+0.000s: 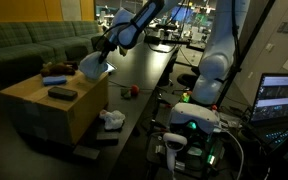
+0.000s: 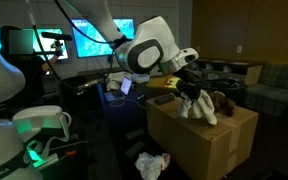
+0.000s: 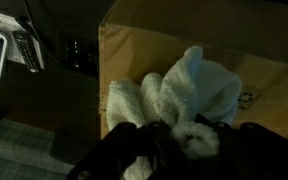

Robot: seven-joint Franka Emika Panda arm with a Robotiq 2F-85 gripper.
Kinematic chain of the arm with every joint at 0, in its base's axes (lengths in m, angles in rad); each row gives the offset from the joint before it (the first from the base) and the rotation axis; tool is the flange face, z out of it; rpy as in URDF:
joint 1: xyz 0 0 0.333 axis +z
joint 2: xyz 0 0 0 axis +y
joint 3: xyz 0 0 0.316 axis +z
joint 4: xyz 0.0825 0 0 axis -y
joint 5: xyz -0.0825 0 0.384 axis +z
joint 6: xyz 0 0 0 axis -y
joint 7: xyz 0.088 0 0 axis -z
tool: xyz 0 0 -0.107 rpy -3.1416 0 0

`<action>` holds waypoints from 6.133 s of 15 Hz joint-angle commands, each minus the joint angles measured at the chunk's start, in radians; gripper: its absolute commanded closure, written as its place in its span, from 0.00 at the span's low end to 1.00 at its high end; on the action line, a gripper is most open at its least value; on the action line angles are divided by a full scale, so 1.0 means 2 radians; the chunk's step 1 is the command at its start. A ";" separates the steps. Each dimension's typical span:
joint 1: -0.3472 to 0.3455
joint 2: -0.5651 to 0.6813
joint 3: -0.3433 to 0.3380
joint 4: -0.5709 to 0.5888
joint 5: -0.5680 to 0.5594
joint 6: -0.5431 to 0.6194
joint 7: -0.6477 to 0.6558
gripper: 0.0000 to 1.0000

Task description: Switch all the objects from the box and the table

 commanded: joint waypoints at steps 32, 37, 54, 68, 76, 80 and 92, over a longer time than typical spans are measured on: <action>0.087 0.039 -0.058 0.040 -0.018 0.076 0.035 0.00; 0.137 0.042 -0.101 0.061 -0.019 0.081 0.039 0.00; 0.142 0.194 -0.060 0.300 -0.022 -0.108 -0.110 0.00; 0.146 0.347 -0.063 0.526 -0.006 -0.240 -0.153 0.00; 0.153 0.430 -0.084 0.645 -0.011 -0.297 -0.146 0.04; 0.155 0.450 -0.090 0.680 -0.012 -0.316 -0.145 0.36; 0.164 0.432 -0.105 0.684 -0.019 -0.324 -0.139 0.92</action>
